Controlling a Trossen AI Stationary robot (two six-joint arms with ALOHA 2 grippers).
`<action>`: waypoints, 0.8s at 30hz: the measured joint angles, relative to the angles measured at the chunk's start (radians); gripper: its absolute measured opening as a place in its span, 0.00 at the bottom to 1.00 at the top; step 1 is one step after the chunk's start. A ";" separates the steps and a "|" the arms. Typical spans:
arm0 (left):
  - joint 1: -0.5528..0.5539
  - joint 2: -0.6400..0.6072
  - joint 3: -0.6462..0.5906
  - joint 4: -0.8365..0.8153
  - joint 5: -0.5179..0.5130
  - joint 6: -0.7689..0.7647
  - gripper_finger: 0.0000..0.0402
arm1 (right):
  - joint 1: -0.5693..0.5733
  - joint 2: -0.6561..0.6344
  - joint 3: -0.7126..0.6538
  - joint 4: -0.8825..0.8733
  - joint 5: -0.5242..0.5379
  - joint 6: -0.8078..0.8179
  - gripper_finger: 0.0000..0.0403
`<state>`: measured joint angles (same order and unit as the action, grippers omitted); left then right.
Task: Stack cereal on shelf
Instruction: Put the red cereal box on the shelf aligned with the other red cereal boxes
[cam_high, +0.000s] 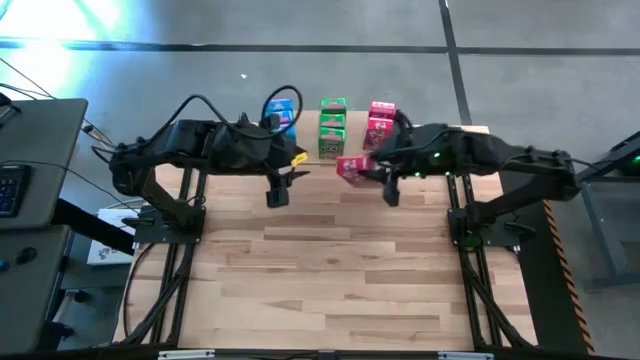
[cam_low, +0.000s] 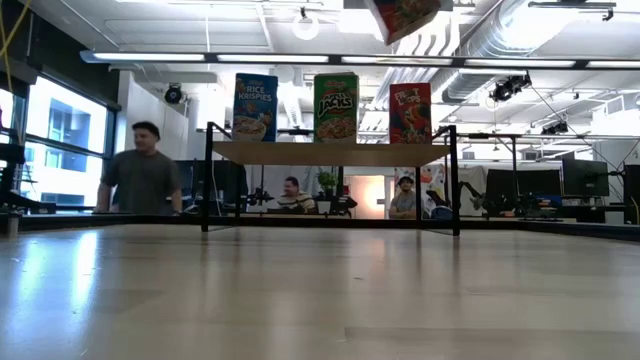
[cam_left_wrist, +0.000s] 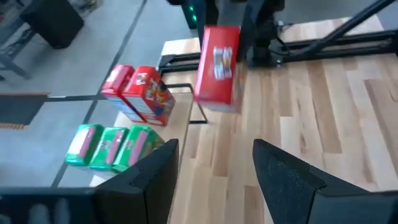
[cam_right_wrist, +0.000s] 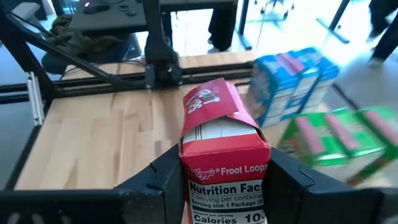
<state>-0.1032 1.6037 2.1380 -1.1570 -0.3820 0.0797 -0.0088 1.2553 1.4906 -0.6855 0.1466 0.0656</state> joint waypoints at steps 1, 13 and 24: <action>0.000 -0.003 0.000 0.004 -0.008 0.000 0.49 | -0.011 -0.015 0.000 -0.005 -0.001 -0.021 0.38; 0.000 -0.009 0.000 0.003 -0.085 -0.046 0.49 | -0.143 -0.229 0.000 -0.094 -0.034 -0.202 0.38; 0.001 -0.009 0.000 0.003 -0.086 -0.102 0.49 | -0.229 -0.347 0.000 -0.228 -0.093 -0.220 0.38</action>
<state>-0.1024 1.5944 2.1380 -1.1538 -0.4683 -0.0227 -0.2378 0.9087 1.4906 -0.9135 0.0535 -0.1549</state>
